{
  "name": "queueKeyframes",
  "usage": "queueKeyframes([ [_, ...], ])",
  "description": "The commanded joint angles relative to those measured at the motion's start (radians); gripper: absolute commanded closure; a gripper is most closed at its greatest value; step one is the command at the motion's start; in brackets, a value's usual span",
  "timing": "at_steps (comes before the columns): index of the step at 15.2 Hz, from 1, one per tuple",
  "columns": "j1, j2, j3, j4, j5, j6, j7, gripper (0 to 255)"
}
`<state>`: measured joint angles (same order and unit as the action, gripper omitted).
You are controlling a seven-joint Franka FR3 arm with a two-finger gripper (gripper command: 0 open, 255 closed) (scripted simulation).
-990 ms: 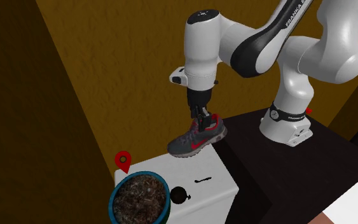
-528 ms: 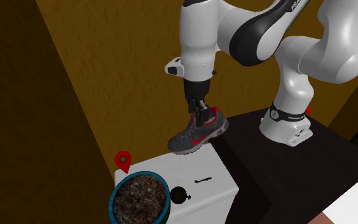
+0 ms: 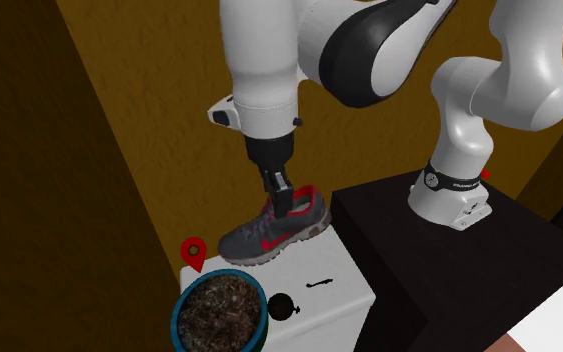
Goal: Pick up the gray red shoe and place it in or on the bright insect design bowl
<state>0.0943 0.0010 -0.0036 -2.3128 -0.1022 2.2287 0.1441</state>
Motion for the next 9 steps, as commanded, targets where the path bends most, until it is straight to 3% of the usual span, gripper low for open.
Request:
queueKeyframes([
  [1, 0.013, 0.051, 0.013, 0.087, 0.006, -0.036, 0.021, 255],
  [9, 0.056, 0.296, 0.043, 0.482, 0.009, -0.192, 0.078, 255],
])
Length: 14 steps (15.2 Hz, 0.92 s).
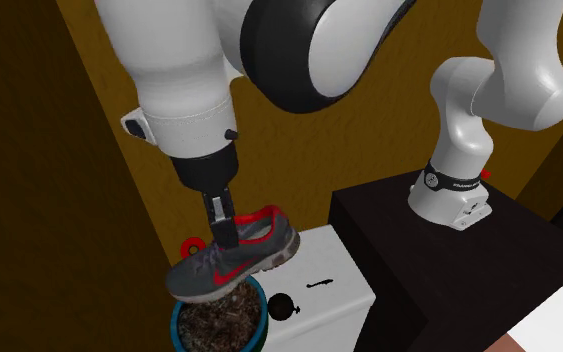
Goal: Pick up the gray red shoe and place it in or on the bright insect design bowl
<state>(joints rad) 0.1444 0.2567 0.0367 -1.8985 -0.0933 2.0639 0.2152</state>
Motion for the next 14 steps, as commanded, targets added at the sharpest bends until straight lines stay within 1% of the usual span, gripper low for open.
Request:
queueKeyframes([
  [1, 0.010, 0.062, 0.005, 0.104, 0.000, -0.042, 0.011, 255],
  [14, 0.011, 0.146, 0.001, 0.043, -0.011, 0.103, 0.025, 255],
])
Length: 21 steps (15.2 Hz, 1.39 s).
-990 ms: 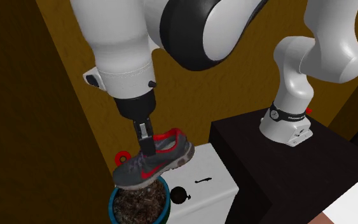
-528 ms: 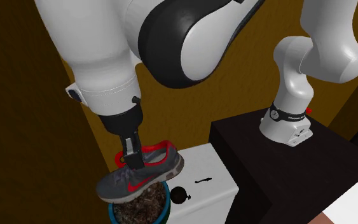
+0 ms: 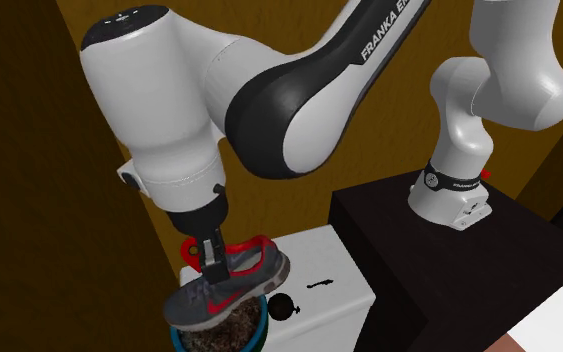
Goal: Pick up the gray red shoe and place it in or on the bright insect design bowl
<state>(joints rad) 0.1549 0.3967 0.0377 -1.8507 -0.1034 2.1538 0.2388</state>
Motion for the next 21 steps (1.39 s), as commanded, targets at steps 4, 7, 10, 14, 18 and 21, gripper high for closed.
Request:
queueKeyframes([
  [4, 0.001, 0.038, -0.002, -0.016, -0.005, 0.055, 0.006, 255],
  [7, 0.002, 0.063, -0.003, -0.022, -0.008, 0.086, 0.010, 255],
  [10, 0.002, 0.087, -0.005, -0.026, -0.011, 0.114, 0.013, 255],
  [14, 0.002, 0.087, -0.005, -0.026, -0.011, 0.114, 0.013, 255],
  [18, 0.002, 0.091, -0.005, -0.023, -0.011, 0.114, 0.013, 0],
  [21, 0.001, 0.089, -0.005, -0.018, -0.010, 0.108, 0.011, 0],
])
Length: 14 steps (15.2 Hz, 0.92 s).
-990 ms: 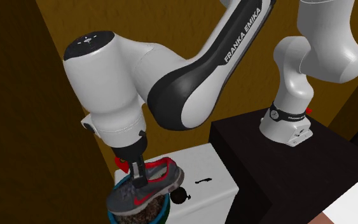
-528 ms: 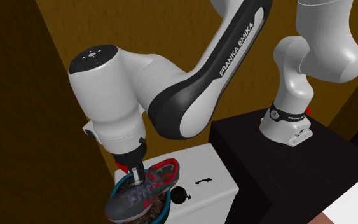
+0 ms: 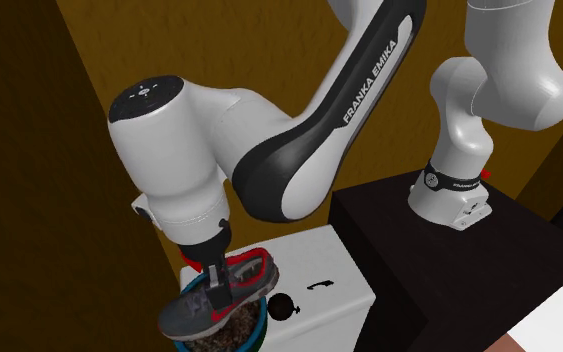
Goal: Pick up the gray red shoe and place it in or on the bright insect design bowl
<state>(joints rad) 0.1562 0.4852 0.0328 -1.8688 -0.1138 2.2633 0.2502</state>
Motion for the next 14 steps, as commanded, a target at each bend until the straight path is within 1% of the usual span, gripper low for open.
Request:
queueKeyframes([
  [1, 0.000, 0.001, 0.000, 0.000, 0.000, -0.001, 0.000, 0],
  [2, 0.001, -0.001, 0.000, -0.008, 0.000, 0.005, 0.002, 0],
  [6, 0.003, -0.067, 0.006, 0.031, 0.009, -0.100, -0.004, 0],
  [14, 0.003, -0.067, 0.006, 0.031, 0.009, -0.100, -0.004, 0],
])
